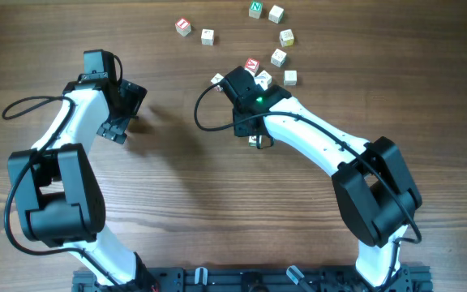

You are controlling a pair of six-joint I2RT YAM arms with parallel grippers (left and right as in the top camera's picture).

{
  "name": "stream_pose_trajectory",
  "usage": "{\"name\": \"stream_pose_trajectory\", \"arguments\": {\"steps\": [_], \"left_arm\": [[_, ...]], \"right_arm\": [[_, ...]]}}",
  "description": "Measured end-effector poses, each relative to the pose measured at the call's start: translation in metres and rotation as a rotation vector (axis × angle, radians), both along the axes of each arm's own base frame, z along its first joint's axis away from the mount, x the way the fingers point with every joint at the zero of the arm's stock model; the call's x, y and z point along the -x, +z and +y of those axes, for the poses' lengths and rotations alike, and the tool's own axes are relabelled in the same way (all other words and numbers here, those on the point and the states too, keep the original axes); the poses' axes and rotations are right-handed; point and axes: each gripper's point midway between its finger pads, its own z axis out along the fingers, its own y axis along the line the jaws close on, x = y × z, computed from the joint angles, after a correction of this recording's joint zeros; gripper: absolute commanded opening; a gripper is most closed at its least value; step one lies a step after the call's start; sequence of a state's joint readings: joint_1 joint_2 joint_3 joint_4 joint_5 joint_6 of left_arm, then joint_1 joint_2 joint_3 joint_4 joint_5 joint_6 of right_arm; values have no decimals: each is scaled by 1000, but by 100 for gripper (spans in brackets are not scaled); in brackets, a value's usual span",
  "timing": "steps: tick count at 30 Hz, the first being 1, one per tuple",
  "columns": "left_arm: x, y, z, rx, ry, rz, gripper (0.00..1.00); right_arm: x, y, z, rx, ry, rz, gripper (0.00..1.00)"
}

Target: Form a circle

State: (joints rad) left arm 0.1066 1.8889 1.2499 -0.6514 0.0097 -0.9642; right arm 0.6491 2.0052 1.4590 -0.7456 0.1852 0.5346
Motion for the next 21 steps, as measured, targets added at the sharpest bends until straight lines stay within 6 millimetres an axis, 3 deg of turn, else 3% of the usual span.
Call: {"name": "stream_pose_trajectory", "arguments": {"steps": [21], "left_arm": [[0, 0, 0, 0, 0, 0, 100]], "right_arm": [[0, -10, 0, -8, 2, -11, 5]]}}
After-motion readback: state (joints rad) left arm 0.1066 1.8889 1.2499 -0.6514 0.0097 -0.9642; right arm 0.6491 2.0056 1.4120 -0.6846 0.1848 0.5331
